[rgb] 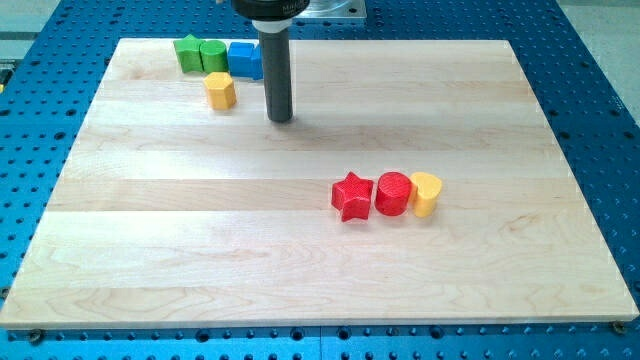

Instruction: Push the hexagon into the green circle

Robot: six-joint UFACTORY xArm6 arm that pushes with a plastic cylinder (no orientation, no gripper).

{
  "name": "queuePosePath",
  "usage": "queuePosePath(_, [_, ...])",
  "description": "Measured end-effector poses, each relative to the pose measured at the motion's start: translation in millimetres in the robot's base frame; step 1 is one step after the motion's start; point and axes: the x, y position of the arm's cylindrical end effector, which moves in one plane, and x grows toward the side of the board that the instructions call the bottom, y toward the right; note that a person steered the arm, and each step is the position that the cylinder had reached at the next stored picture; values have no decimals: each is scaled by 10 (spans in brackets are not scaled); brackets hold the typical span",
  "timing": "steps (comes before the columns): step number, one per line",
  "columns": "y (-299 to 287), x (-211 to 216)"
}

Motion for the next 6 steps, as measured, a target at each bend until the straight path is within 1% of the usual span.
queuePosePath(1, [-331,-368])
queuePosePath(3, [-704,-156])
queuePosePath(4, [-869,-269])
queuePosePath(5, [-836,-470])
queuePosePath(6, [-360,-311])
